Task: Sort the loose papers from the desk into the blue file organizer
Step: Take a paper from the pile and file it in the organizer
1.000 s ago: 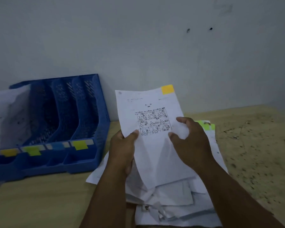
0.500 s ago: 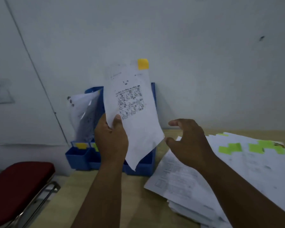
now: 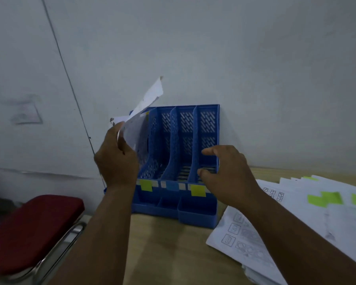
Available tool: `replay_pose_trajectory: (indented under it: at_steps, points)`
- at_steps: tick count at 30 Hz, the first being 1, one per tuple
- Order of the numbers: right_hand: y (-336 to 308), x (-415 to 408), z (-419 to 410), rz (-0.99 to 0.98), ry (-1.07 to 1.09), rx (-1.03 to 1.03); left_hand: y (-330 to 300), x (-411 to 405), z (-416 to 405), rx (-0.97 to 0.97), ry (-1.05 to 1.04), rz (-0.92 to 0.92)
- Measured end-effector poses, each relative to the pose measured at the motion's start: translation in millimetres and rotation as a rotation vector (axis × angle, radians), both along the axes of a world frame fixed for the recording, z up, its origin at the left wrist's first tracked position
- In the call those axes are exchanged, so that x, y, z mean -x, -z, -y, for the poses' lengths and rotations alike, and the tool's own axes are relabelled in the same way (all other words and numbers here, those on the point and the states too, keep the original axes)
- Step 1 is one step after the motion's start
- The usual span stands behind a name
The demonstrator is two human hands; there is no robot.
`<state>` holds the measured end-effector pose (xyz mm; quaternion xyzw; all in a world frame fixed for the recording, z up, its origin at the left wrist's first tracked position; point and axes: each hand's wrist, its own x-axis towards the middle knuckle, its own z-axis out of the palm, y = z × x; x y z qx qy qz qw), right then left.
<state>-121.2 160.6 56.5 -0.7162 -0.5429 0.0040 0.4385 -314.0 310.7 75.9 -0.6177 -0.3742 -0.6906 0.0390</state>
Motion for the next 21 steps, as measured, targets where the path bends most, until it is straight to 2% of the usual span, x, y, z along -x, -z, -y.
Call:
replay_pose_trajectory:
  at_steps: [13, 21]
  points:
    - [1.3, 19.0, -18.8, -0.020, -0.037, 0.023, 10.5, -14.0, -44.1, 0.235, 0.124, 0.185]
    - [0.5, 14.6, -20.5, -0.018, -0.029, 0.013, -2.7, -17.9, -58.7, 0.249, 0.187, 0.276]
